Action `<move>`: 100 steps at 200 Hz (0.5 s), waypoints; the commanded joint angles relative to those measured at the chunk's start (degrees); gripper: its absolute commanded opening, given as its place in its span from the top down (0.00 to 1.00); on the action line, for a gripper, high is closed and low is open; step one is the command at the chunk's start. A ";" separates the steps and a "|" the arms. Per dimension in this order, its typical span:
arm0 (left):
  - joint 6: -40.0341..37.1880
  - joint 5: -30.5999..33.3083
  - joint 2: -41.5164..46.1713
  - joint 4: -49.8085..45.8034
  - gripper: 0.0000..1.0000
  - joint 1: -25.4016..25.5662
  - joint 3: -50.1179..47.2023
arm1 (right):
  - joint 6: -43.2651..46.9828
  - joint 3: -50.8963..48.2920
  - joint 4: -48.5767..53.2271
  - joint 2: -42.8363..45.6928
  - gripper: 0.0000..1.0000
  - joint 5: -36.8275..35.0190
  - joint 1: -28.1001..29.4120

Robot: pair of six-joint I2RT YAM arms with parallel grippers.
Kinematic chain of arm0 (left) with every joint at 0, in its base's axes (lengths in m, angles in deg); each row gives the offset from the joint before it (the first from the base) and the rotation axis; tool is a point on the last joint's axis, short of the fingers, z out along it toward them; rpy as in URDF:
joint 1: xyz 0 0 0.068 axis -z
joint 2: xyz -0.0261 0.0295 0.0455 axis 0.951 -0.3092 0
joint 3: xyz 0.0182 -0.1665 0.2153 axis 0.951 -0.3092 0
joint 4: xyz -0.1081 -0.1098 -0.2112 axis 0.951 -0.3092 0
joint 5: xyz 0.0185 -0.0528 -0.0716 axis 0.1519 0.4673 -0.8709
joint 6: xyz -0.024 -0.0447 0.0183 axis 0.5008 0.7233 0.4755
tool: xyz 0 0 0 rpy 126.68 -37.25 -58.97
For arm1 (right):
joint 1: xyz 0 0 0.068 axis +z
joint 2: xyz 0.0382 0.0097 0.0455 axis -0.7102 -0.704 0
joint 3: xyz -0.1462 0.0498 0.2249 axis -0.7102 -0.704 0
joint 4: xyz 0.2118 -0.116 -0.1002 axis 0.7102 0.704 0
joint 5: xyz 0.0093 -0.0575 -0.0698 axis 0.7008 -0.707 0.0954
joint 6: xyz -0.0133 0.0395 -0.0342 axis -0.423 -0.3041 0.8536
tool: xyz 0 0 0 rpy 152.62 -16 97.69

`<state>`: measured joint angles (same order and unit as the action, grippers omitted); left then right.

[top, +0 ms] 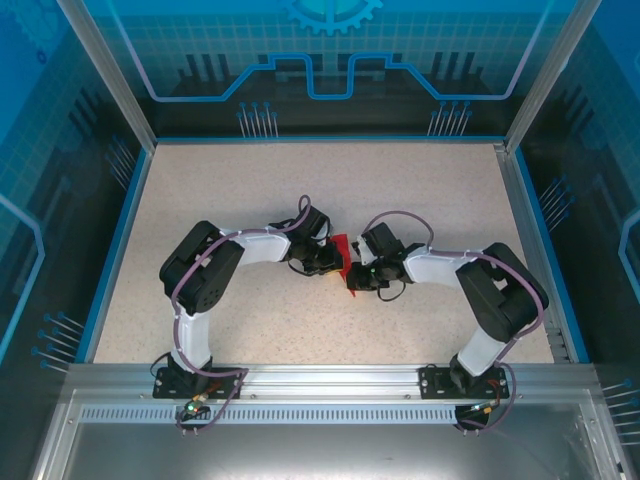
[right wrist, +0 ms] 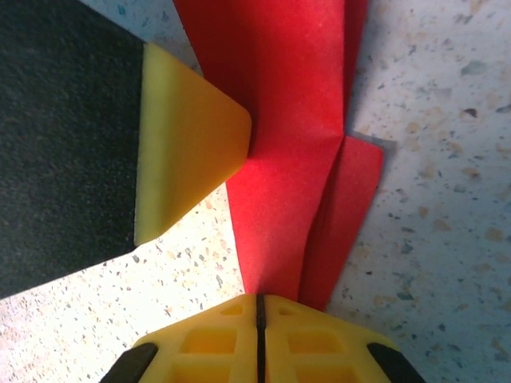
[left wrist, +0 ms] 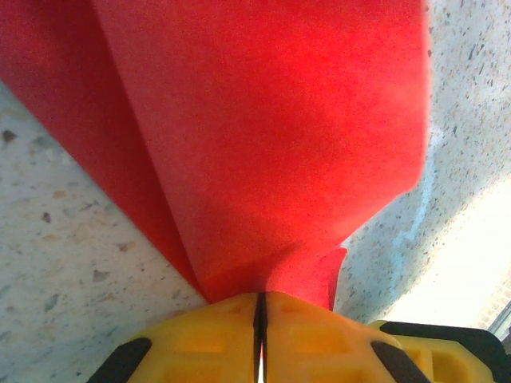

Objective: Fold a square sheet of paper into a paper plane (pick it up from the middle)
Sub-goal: Fold the wing for the fifth time at the center of the table.

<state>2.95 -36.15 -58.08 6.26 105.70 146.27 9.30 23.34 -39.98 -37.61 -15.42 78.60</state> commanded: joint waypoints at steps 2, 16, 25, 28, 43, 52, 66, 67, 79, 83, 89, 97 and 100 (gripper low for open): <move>-3.52 3.26 -1.66 -3.48 0.86 -0.32 0.46 | 0.59 -1.94 3.77 -2.08 0.92 -1.88 0.31; -6.59 2.24 -1.24 -3.62 0.83 -0.37 1.60 | 1.15 -2.19 5.40 -2.45 0.92 -2.73 0.32; -8.75 1.59 -0.59 -3.36 0.82 -0.39 2.14 | 1.45 -2.31 6.05 -2.75 0.92 -2.93 0.25; -9.40 1.31 -0.27 -3.22 0.81 -0.41 2.26 | 1.46 -2.44 6.20 -2.86 0.92 -2.92 0.15; -12.33 -0.01 1.68 -1.48 0.79 -0.59 1.94 | 1.46 -2.37 6.60 -3.35 0.93 -2.97 0.09; -13.59 -0.60 2.96 -0.34 0.78 -0.75 1.25 | 1.16 -2.30 6.58 -3.55 0.93 -2.73 0.00; -15.16 -0.63 4.66 1.52 0.78 -1.48 -0.20 | 0.82 -2.30 6.20 -3.72 0.93 -2.37 -0.07; -15.25 -0.63 4.77 1.66 0.78 -1.56 -0.30 | 0.79 -2.30 6.18 -3.72 0.93 -2.37 -0.05; -15.96 -1.38 5.25 3.07 0.78 -2.60 -1.35 | 0.41 -2.46 5.94 -3.58 0.94 -2.24 -0.20; -16.05 -1.81 5.39 3.70 0.78 -2.97 -1.77 | 0.41 -2.49 5.83 -3.64 0.94 -2.16 -0.19; -16.37 -2.77 5.46 4.82 0.78 -3.64 -2.33 | 0.41 -2.50 5.81 -3.57 0.94 -2.06 -0.29; -17.02 -3.92 5.53 6.30 0.78 -4.17 -3.03 | 0.40 -2.64 5.73 -3.55 0.94 -1.93 -0.39; -17.16 -4.13 5.64 6.75 0.78 -4.34 -3.23 | 0.33 -2.65 5.64 -3.55 0.94 -1.91 -0.46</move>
<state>-10.03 -37.29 -54.61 8.49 103.52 145.16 9.70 23.23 -39.93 -37.83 -15.37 78.49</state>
